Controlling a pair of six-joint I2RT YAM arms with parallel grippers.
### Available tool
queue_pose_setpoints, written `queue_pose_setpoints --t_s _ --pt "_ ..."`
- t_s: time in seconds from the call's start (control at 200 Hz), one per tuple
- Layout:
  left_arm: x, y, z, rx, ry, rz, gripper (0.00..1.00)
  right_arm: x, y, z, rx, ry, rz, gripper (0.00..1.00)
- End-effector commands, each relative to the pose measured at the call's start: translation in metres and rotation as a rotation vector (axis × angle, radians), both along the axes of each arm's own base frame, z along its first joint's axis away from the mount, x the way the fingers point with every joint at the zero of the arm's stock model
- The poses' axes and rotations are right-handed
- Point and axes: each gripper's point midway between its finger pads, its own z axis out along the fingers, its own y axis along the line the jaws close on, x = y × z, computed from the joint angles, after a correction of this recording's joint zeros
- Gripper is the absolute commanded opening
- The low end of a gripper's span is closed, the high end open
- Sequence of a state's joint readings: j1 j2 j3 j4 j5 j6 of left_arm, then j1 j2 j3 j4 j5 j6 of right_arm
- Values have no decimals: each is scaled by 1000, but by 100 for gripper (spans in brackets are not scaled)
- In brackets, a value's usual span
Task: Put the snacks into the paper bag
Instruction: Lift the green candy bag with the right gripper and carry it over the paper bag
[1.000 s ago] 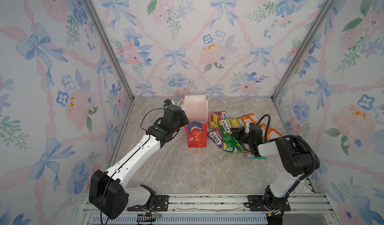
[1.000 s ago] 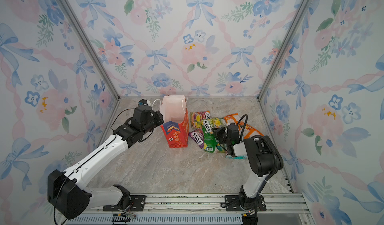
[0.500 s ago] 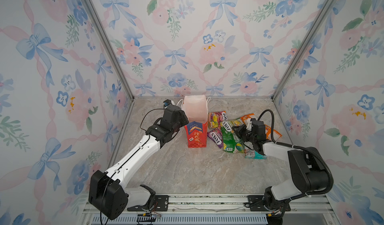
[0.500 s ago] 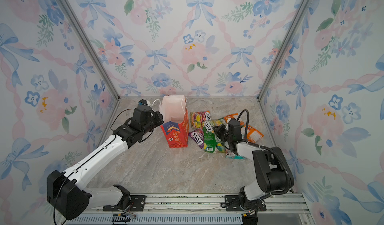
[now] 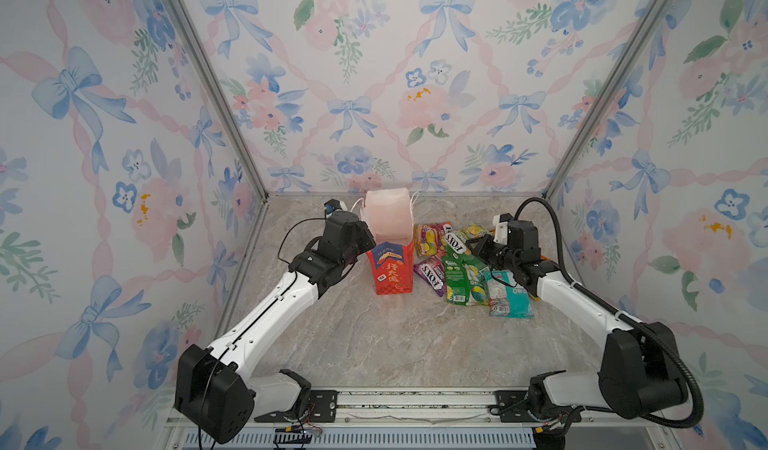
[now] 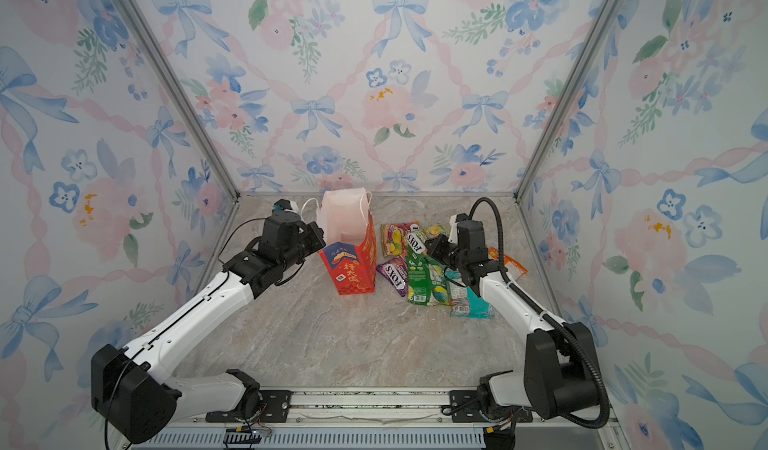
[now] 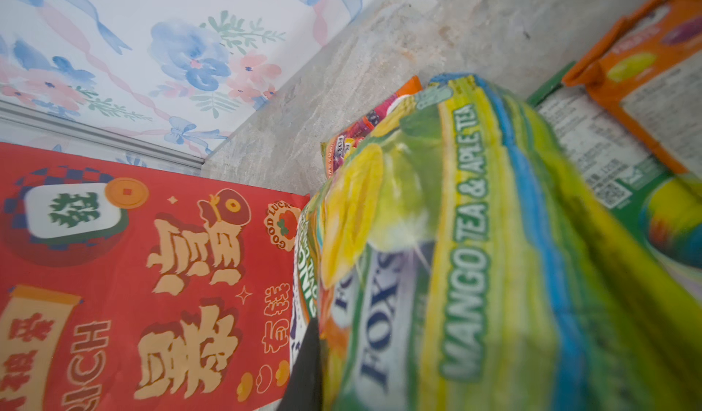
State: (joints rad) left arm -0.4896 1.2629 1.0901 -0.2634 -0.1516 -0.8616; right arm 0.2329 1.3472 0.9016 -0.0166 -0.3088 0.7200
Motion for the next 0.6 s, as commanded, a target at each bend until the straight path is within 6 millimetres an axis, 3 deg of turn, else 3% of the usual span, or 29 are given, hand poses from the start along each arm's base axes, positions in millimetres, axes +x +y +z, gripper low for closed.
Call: queue_pose_setpoints --t_s 0.0,0.405,0.595 --pt "-2 1 4 -9 -13 -14 0 -7 0 49 -92 -114 63 0" --pt "5 -14 17 -43 -39 -69 0 -24 11 169 -176 -307 180 0" --pt "10 -21 18 -49 -37 -71 0 -43 27 227 -206 -418 244 0"
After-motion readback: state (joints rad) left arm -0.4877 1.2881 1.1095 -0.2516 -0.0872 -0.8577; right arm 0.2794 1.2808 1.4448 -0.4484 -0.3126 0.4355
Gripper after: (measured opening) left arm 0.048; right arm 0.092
